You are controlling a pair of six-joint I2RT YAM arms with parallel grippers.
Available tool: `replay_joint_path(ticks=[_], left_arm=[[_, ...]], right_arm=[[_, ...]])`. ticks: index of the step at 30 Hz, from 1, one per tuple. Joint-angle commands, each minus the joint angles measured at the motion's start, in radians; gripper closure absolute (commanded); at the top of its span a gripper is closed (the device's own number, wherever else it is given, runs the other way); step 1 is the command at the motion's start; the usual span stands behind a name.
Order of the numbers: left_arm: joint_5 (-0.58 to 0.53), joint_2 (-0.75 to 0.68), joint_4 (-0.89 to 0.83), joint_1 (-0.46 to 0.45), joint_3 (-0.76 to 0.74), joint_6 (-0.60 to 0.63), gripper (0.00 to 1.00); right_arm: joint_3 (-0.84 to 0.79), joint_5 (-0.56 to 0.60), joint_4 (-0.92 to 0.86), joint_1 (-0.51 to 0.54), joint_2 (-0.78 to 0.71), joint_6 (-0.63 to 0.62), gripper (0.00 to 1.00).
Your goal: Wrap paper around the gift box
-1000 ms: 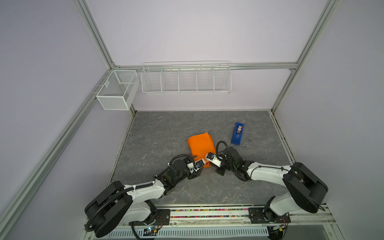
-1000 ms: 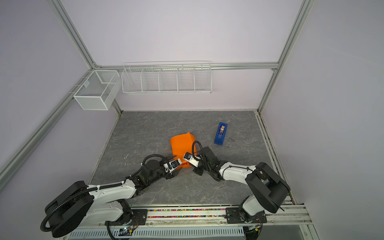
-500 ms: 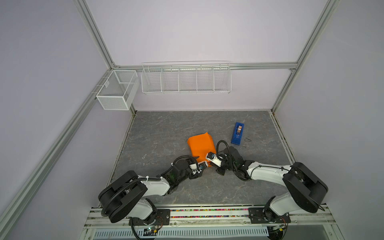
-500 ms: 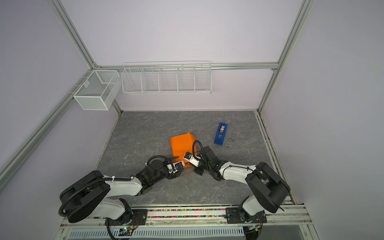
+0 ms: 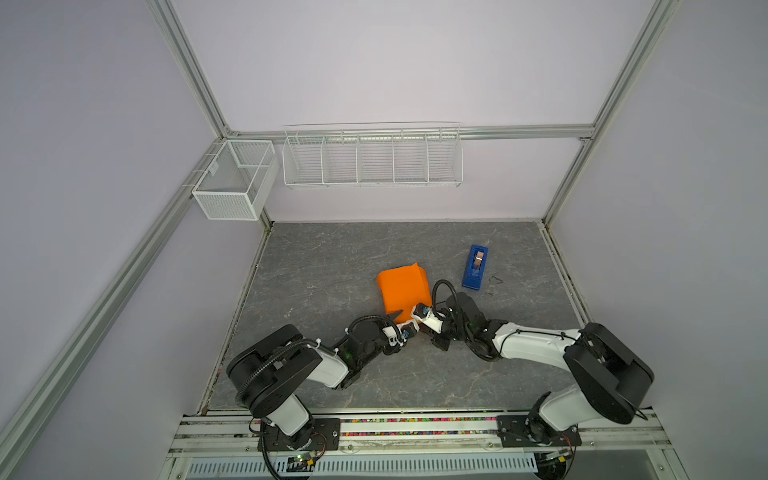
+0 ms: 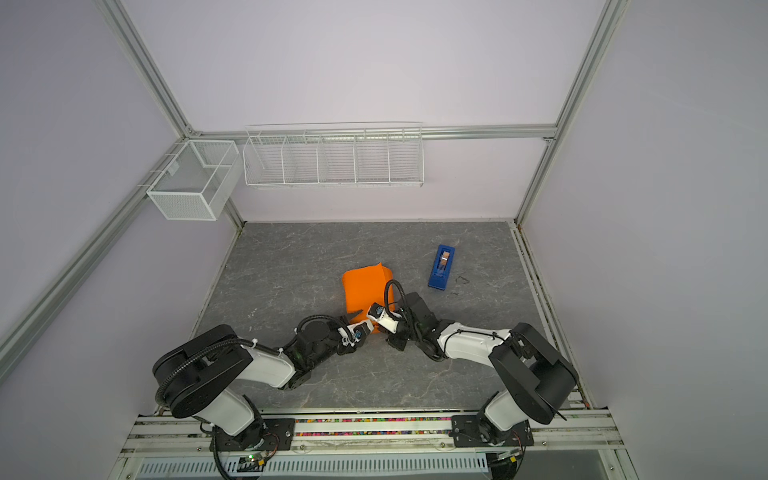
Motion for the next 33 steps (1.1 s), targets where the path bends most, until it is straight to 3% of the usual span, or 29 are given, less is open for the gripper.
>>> replay_joint_path(ticks=[1,8,14,19,25,33], left_arm=[[-0.044,0.038,0.097,-0.004,-0.015,0.008,0.43],[-0.060,0.052,0.113,-0.004,-0.015,-0.009,0.45],[-0.067,0.050,0.119,-0.004,-0.016,-0.021,0.47],[-0.069,0.050,0.117,-0.003,-0.017,-0.023,0.47],[-0.072,0.043,0.105,-0.003,-0.017,-0.033,0.48],[-0.070,0.049,0.098,-0.004,-0.014,-0.034,0.49]], right_arm=[[0.007,0.013,-0.014,-0.005,-0.026,0.012,0.77],[-0.036,0.090,-0.021,-0.005,-0.120,0.088,0.72],[-0.129,-0.004,0.077,-0.004,-0.150,0.209,0.90],[-0.157,-0.074,0.205,-0.001,-0.069,0.260,0.93],[-0.109,-0.067,0.326,-0.004,0.057,0.284,0.93],[-0.080,-0.033,0.384,-0.025,0.079,0.291,0.93]])
